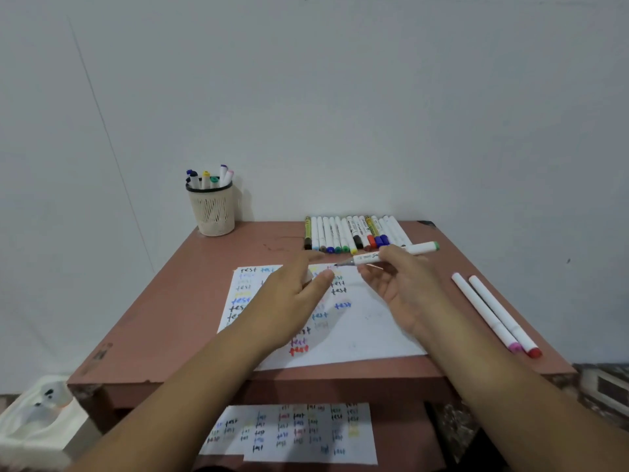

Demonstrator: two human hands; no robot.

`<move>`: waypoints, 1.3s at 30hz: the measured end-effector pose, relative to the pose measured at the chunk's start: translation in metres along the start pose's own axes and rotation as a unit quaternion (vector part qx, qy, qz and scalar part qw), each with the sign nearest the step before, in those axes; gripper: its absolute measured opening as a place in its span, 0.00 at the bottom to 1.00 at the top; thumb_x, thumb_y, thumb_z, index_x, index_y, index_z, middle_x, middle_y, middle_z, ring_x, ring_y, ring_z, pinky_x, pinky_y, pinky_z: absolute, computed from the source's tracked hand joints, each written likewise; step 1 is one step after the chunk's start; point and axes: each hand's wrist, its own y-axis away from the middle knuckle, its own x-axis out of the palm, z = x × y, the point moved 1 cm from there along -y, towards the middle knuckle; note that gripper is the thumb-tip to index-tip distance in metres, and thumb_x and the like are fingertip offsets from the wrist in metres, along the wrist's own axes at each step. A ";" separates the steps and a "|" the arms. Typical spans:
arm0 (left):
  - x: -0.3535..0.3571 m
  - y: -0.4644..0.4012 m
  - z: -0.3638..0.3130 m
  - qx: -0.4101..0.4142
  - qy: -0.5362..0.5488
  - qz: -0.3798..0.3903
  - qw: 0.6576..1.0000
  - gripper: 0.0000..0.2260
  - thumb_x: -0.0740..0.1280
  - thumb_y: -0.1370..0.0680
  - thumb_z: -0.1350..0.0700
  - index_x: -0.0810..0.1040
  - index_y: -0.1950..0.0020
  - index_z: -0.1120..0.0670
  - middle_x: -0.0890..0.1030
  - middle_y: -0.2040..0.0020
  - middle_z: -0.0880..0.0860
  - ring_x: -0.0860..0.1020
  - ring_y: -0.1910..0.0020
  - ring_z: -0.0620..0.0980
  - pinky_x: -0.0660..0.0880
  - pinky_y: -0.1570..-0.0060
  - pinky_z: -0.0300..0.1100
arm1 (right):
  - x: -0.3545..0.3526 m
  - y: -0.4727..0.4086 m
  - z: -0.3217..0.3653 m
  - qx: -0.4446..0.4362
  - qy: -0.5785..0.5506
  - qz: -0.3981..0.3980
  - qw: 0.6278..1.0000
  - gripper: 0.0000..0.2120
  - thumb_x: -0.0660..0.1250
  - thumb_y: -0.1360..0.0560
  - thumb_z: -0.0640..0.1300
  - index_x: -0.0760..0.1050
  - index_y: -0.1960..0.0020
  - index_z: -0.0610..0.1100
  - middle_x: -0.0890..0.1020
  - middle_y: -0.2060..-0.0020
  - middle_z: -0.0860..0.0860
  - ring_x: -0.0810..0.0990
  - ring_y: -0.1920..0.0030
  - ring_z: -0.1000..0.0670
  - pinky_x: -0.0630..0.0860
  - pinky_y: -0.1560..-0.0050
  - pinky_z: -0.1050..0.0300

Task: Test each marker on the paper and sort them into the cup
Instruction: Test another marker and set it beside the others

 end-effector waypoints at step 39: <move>0.021 0.005 0.010 -0.045 -0.097 -0.019 0.994 0.11 0.66 0.18 0.57 0.79 0.36 0.48 0.77 0.41 0.51 0.75 0.44 0.50 0.69 0.48 0.43 | -0.024 0.006 -0.026 -0.109 0.423 0.066 0.897 0.05 0.76 0.24 0.43 0.82 0.57 0.43 0.86 0.62 0.43 0.87 0.57 0.39 0.86 0.51 0.38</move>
